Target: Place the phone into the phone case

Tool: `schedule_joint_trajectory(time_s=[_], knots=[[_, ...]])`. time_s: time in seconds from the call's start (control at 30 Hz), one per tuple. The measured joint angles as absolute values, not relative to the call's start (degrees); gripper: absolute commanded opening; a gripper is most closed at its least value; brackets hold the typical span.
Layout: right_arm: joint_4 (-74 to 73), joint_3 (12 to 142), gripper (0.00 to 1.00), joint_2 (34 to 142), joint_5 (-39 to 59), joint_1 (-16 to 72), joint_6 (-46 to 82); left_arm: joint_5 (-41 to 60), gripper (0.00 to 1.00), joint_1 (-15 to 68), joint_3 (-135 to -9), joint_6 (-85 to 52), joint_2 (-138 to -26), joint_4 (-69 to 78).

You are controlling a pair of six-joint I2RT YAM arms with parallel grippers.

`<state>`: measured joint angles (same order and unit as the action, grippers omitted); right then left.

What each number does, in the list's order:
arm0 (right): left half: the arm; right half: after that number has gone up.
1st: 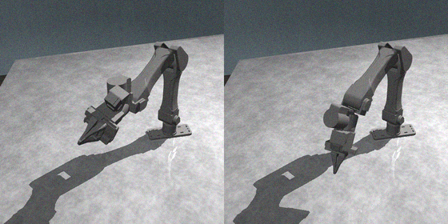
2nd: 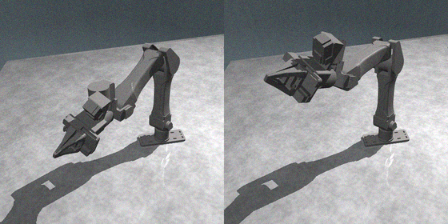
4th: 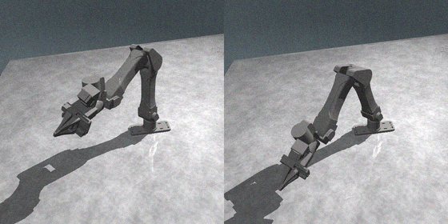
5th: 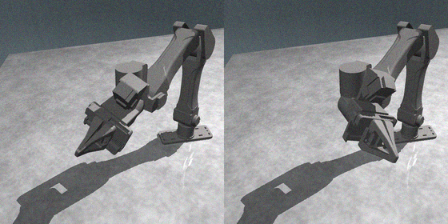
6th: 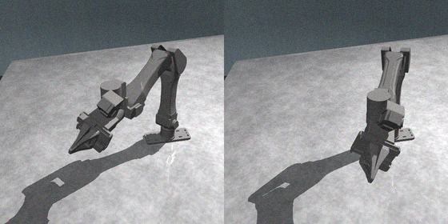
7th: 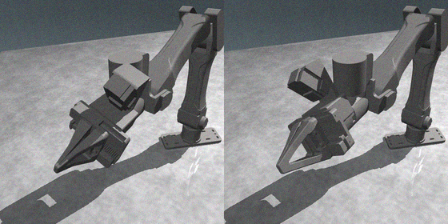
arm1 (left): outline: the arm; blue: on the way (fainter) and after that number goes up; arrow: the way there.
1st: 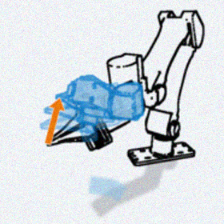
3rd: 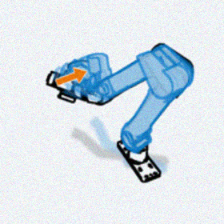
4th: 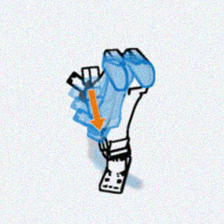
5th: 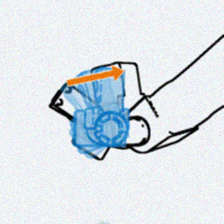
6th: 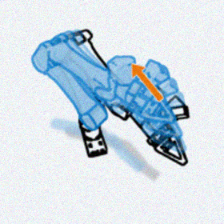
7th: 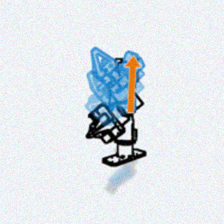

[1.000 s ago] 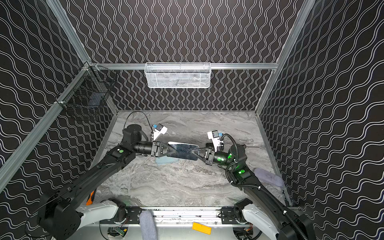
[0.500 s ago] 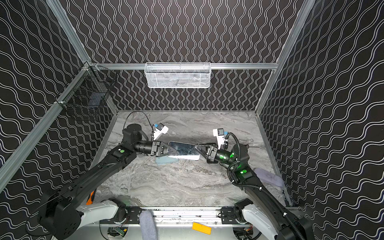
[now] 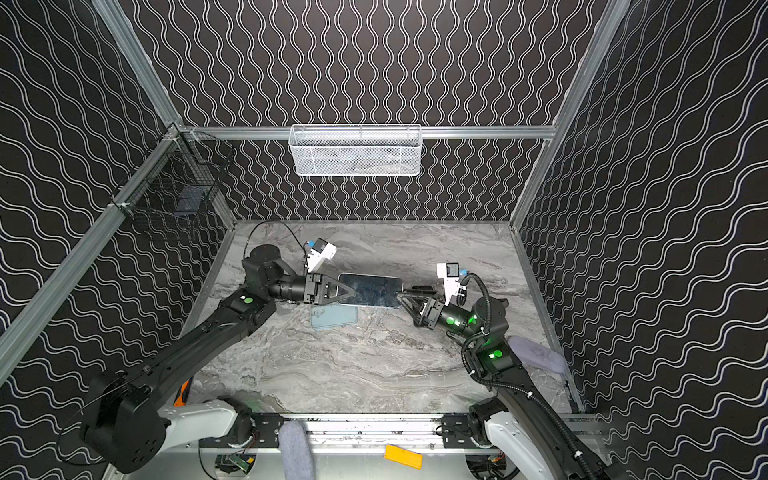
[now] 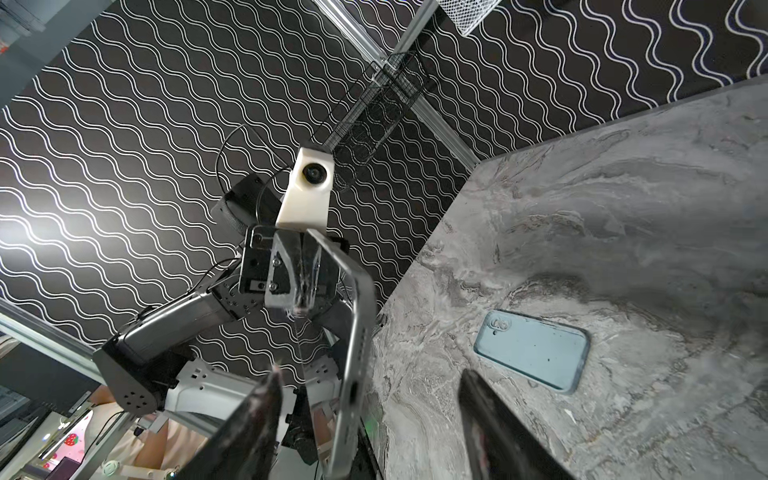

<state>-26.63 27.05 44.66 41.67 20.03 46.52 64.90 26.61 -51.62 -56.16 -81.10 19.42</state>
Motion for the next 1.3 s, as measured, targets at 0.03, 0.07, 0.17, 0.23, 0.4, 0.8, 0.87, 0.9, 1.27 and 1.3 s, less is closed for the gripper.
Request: schedule_joint_trajectory(time_s=[0.03, 0.07, 0.17, 0.23, 0.4, 0.8, 0.87, 0.9, 1.27, 1.3], knots=[[-26.89, 26.74, 0.69, 44.66, 42.46, 20.01, 46.85, 64.95, 0.00, 26.57, -51.37, -57.65, -81.49, 21.37], [-27.24, 26.52, 0.69, 44.66, 43.09, 19.90, 47.00, 64.97, 0.00, 26.52, -51.29, -58.85, -81.82, 22.72], [-28.23, 26.35, 0.70, 44.66, 45.98, 19.86, 47.18, 64.95, 0.00, 26.30, -51.20, -61.21, -82.61, 26.15], [-28.99, 26.35, 0.70, 44.73, 48.10, 19.86, 47.57, 64.97, 0.00, 26.20, -50.85, -62.48, -83.00, 28.16], [-31.79, 26.15, 0.70, 45.63, 51.09, 19.86, 49.25, 65.21, 0.00, 26.11, -49.21, -68.10, -84.64, 35.57], [-48.99, 19.79, 0.69, 49.10, 47.44, 19.84, 59.48, 66.13, 0.00, 24.58, -45.93, -76.12, -85.03, 46.74], [-50.50, 19.90, 0.69, 49.52, 47.07, 19.84, 60.18, 66.13, 0.00, 24.38, -45.89, -75.99, -84.75, 46.48], [-50.81, 20.12, 0.69, 49.60, 47.00, 19.84, 60.51, 66.02, 0.00, 24.34, -45.89, -75.64, -84.62, 46.30], [-49.87, 24.10, 0.70, 49.78, 45.36, 19.84, 60.36, 65.76, 0.00, 24.27, -46.13, -71.29, -83.29, 41.32], [-49.80, 24.88, 0.70, 50.37, 45.36, 19.84, 60.34, 65.76, 0.00, 24.27, -46.11, -70.96, -83.13, 41.15]])
